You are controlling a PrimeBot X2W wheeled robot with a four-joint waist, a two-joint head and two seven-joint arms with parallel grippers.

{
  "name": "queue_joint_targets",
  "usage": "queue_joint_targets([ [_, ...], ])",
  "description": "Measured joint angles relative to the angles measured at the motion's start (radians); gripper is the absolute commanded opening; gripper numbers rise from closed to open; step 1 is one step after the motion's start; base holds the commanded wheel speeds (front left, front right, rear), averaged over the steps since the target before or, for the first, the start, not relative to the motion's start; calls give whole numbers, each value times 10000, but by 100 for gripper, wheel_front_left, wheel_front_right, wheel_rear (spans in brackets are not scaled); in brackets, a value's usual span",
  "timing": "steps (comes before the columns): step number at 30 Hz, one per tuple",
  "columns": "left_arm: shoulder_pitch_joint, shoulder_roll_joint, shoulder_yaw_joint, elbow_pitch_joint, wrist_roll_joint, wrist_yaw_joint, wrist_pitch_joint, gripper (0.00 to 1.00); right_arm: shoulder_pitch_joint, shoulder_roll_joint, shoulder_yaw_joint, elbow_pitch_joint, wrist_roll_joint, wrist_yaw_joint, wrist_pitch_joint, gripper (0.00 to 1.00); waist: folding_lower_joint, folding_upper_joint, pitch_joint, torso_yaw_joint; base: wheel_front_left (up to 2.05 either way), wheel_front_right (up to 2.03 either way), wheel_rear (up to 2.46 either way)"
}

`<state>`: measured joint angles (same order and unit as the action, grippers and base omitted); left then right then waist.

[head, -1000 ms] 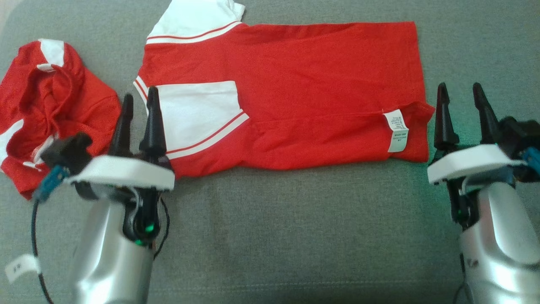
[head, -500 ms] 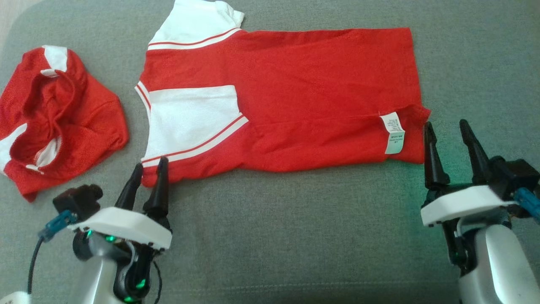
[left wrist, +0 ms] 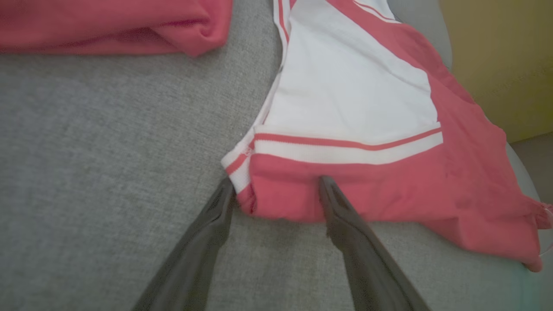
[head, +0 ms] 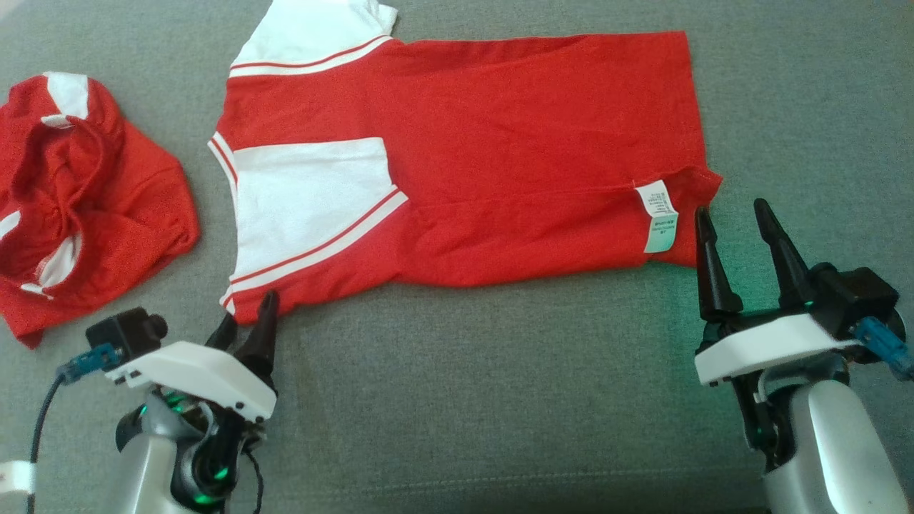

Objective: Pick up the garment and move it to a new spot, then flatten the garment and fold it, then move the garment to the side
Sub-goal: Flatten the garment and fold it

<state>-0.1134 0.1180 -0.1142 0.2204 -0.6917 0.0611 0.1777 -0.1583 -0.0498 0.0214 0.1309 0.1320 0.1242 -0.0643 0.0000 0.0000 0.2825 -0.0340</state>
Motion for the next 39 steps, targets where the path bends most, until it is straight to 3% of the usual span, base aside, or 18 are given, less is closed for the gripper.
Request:
queue_joint_targets([
  [6,0,58,42,-136,-77,186,326,100,0,0,17,19,0,0,0,100,0,0,-33,-66,0,0,0],
  [7,-2,58,63,-142,-182,230,424,83,1,0,33,35,0,0,13,100,0,0,-48,-74,0,0,0],
  [9,3,75,63,-136,-253,274,516,0,3,0,50,127,0,0,157,100,0,0,-79,-87,0,0,0],
  [23,14,52,132,-688,-224,253,-169,0,49,12,-863,1172,169,0,1781,100,0,0,-279,163,0,0,0],
  [37,24,-86,-44,-890,-219,138,-566,0,-1015,6,-677,3183,439,0,2059,100,0,0,-148,527,0,0,0],
  [39,20,-88,-46,-874,-219,56,-639,0,-1141,2,-625,3302,435,0,2096,52,0,0,-125,542,0,0,0],
])
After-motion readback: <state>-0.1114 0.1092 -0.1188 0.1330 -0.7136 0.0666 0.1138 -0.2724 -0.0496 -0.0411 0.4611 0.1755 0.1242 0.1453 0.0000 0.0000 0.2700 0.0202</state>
